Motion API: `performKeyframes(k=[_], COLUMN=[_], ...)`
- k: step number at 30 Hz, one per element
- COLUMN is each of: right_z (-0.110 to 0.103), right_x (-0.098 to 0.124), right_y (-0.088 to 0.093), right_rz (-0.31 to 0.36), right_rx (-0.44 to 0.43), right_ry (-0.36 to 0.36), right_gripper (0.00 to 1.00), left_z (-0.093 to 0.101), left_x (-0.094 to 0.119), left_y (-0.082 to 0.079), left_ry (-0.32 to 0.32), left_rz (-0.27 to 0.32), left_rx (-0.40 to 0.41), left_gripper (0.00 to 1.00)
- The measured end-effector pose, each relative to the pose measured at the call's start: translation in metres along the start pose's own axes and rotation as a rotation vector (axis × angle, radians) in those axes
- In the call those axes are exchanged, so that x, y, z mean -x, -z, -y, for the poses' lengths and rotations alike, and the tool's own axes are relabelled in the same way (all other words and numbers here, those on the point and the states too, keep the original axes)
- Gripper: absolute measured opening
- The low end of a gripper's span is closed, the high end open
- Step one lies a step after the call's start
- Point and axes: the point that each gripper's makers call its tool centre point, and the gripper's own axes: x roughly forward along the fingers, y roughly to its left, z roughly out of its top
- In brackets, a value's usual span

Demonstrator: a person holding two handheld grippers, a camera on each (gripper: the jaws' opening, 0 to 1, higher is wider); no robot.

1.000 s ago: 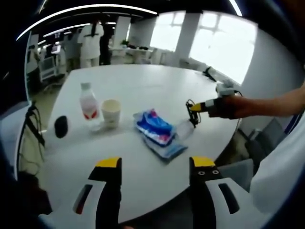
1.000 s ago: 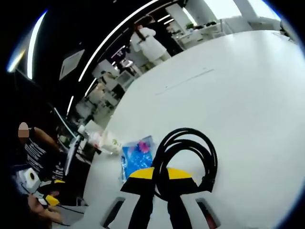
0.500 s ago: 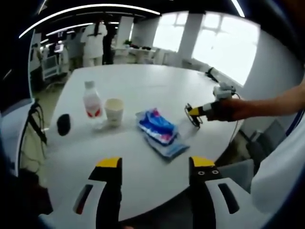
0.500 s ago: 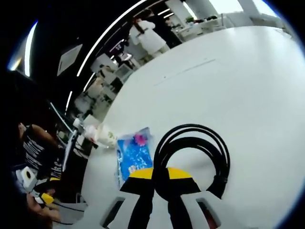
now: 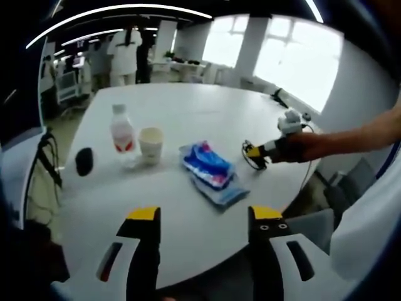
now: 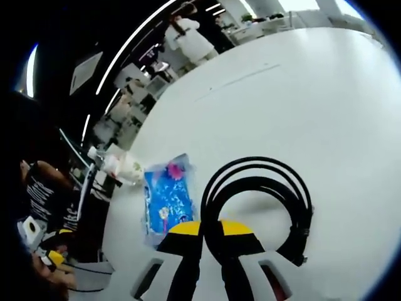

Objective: Arrange the tabletop items into an orderly group along one side of the table until the central work area is clear of visible clutter.

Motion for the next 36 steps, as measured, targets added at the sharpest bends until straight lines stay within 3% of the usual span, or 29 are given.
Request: performKeyframes(k=[13,22,25,36], right_z=[-0.004,0.009,0.006,0.011], right_x=[-0.002,-0.008,-0.007,-0.003], right_y=[0.015,0.022,0.022,0.021], right_rz=[-0.051,-0.093,-0.092,-0.092], right_rx=[0.042,0.061,0.053,0.062], right_ry=[0.017,0.027,0.004,0.006], right_gripper=[0.08,0.11,0.07,0.09], left_z=[-0.002,-0.001,-0.001,0.003], left_x=[-0.003,-0.002,-0.003,-0.006], left_y=[0.001,0.002,0.003,0.004], left_ry=[0.005,0.003,0.003,0.008], left_rz=[-0.004,-0.006,-0.008,-0.012], left_rx=[0.001,0.008,0.011,0.017], left_gripper=[0.55,0.55,0.55,0.54])
